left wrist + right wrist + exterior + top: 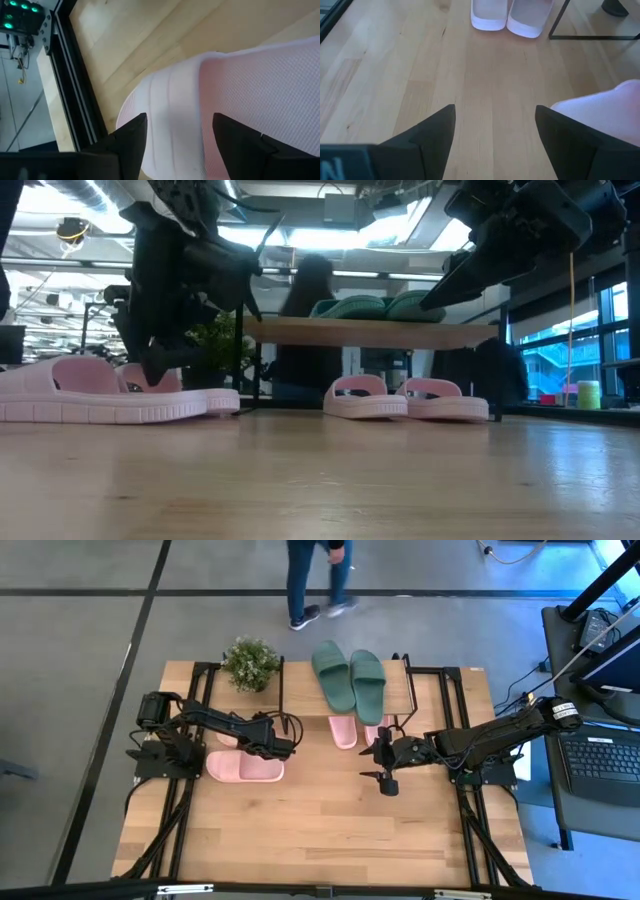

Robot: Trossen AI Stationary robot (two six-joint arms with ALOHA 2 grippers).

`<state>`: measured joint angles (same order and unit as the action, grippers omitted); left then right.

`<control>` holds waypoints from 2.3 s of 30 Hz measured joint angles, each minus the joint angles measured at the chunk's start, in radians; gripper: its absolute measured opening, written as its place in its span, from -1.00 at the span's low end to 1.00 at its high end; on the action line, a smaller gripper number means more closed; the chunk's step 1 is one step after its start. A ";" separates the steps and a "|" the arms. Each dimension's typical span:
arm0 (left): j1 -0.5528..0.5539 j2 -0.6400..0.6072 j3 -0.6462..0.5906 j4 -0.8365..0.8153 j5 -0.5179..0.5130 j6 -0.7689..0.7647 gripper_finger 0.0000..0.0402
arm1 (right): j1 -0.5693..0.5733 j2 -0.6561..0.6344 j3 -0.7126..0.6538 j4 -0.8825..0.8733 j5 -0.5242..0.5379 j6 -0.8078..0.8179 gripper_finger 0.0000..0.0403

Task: Pick and place slides into the shelf
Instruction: Put the pink slipper under the shelf

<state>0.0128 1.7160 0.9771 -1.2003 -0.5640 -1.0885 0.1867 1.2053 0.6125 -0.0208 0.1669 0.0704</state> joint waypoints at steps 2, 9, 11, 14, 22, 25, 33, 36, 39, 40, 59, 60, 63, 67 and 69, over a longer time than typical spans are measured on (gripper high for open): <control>0.001 0.000 0.000 -0.007 0.000 0.000 0.08 | 0.000 0.000 0.000 0.000 0.000 0.000 0.36; 0.034 0.000 0.000 -0.061 0.029 -0.005 0.08 | 0.000 0.000 0.000 0.000 0.000 0.000 0.36; 0.044 0.000 0.000 -0.069 0.030 -0.001 0.08 | 0.000 0.000 0.000 0.000 0.000 0.000 0.36; 0.051 0.000 0.000 -0.068 0.031 -0.001 0.03 | 0.000 0.000 0.000 0.000 0.000 0.000 0.36; 0.051 0.000 -0.001 -0.066 0.058 0.000 -0.40 | 0.000 0.000 0.000 -0.010 0.000 0.000 0.36; 0.051 0.000 -0.001 -0.065 0.062 0.000 -0.62 | 0.000 0.000 0.000 -0.010 0.000 0.000 0.36; 0.051 0.000 -0.001 -0.073 0.073 0.043 -0.95 | 0.000 0.000 0.000 -0.009 0.000 0.000 0.36; 0.038 0.001 0.009 -0.144 0.085 0.043 -0.97 | 0.000 0.000 0.000 -0.009 0.000 0.003 0.36; 0.009 -0.006 0.051 -0.256 0.085 0.005 -0.97 | 0.000 0.000 0.000 -0.009 0.000 0.003 0.36; -0.003 -0.010 0.071 -0.298 0.083 -0.011 -0.98 | 0.000 0.000 0.000 -0.009 0.000 0.003 0.36; -0.362 -0.067 0.354 -0.356 0.225 -0.026 -0.99 | 0.000 0.000 0.000 -0.031 0.000 0.012 0.36; -0.385 -0.067 0.368 -0.337 0.219 -0.025 -0.99 | 0.000 0.000 0.000 -0.030 0.000 0.008 0.36; -0.439 -0.067 0.412 -0.275 0.148 -0.016 -0.99 | 0.000 0.000 0.000 -0.030 0.000 0.003 0.36; -0.473 -0.068 0.432 -0.098 0.052 0.138 -0.99 | 0.000 0.000 0.000 -0.029 0.000 0.004 0.36; -0.473 -0.067 0.432 0.000 0.030 0.241 -0.99 | 0.000 0.000 0.000 -0.029 0.000 0.007 0.36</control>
<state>-0.4602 1.6487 1.4094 -1.2004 -0.5341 -0.8477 0.1866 1.2053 0.6125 -0.0502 0.1665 0.0779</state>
